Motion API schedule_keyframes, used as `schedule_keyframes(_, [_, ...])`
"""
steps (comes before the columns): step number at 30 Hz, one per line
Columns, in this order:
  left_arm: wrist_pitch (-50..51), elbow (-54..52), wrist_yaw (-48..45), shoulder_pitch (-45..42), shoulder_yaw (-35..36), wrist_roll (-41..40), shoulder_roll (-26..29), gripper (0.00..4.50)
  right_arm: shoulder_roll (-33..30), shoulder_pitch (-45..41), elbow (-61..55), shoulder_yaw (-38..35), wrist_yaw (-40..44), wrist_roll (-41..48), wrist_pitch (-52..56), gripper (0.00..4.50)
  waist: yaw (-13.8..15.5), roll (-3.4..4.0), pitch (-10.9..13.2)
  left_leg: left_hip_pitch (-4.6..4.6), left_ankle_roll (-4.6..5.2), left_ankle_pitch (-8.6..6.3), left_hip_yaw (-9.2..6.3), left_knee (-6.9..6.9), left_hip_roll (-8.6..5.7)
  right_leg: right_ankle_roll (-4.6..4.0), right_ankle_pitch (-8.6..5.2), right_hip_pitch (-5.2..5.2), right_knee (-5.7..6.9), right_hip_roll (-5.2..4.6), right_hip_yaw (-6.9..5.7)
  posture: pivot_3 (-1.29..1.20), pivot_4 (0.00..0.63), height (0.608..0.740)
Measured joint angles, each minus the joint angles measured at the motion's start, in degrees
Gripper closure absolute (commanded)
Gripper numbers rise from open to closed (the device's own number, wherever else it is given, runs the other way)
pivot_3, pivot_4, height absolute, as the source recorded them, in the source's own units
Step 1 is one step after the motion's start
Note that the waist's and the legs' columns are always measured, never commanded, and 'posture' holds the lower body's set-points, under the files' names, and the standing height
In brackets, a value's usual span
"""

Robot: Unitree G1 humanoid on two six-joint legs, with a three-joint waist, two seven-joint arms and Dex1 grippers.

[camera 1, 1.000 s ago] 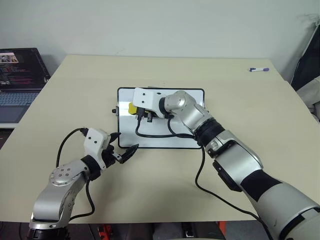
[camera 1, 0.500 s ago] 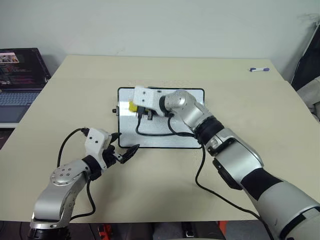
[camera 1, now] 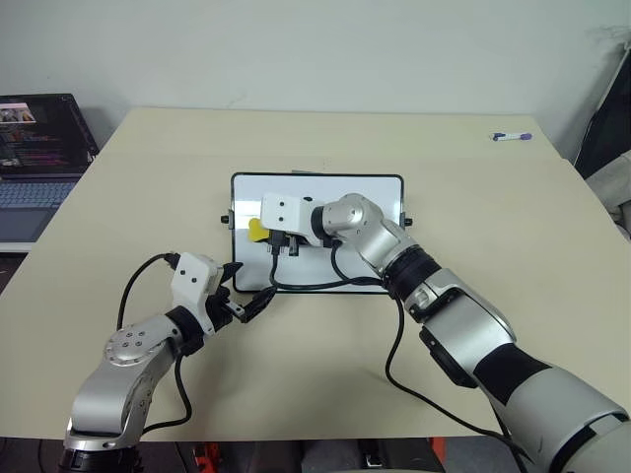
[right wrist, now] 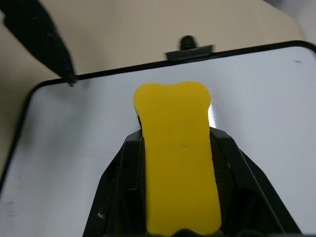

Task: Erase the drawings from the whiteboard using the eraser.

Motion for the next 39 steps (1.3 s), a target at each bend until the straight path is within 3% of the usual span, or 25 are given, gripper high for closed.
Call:
schedule_keyframes(7, [-0.7, 0.1, -3.4, -4.0, -2.6, 0.1, 1.6, 0.0, -8.3, 17.6, -31.5, -9.5, 0.2, 7.7, 12.7, 3.19, 0.4, 0.01, 0.0, -0.96, -0.04, -0.01, -0.14, 0.13, -0.04, 0.08, 0.04, -0.7, -0.03, -0.04, -0.14, 0.0, 0.15, 0.74])
schedule_keyframes(14, [-0.9, 0.4, -7.0, -16.3, -11.7, 3.5, 2.7, 0.0, -19.1, 40.7, -73.7, -28.8, -3.1, 16.4, 40.0, 3.19, 1.6, 0.06, 0.0, -1.02, -0.05, -0.03, -0.29, 0.08, -0.09, 0.24, -0.07, -0.63, -0.11, 0.02, -0.23, 0.0, 0.15, 0.74])
schedule_keyframes(20, [-1.1, 2.9, -12.6, -27.5, -20.5, 5.5, 1.2, 0.0, -17.6, 53.8, -92.3, -37.8, -9.9, 21.1, 56.1, 3.19, 0.2, 0.1, 0.1, -0.77, -0.05, -0.01, -0.11, 0.1, -0.04, 0.57, -0.25, -0.56, -0.02, 0.33, 0.11, 0.0, 0.15, 0.74])
schedule_keyframes(28, [-4.0, 13.2, -22.3, -38.3, -30.4, 7.3, -5.9, 0.0, -10.8, 65.0, -90.7, -34.4, -25.7, 17.5, 59.5, 3.19, -0.1, 0.1, 0.1, -0.77, -0.05, -0.01, 0.04, 0.16, -0.03, 0.6, -0.27, -0.6, -0.01, 0.65, 0.33, 0.0, 0.15, 0.74])
schedule_keyframes(33, [-7.2, 19.4, -26.2, -42.4, -33.8, 9.5, -9.9, 0.0, -6.0, 63.6, -82.1, -34.8, -34.5, 15.6, 55.6, 3.19, -0.2, 0.1, 0.1, -0.78, -0.04, -0.01, 0.08, 0.17, -0.04, 0.61, -0.27, -0.63, -0.01, 0.71, 0.41, 0.0, 0.15, 0.74])
schedule_keyframes(39, [-9.7, 22.2, -29.0, -44.1, -35.8, 11.4, -12.0, 0.0, -4.5, 59.1, -75.2, -34.9, -39.1, 15.7, 49.8, 3.19, 0.0, 0.11, 0.0, -0.82, -0.04, -0.01, 0.06, 0.18, -0.03, 0.61, -0.27, -0.63, -0.04, 0.76, 0.41, 0.0, 0.15, 0.74])
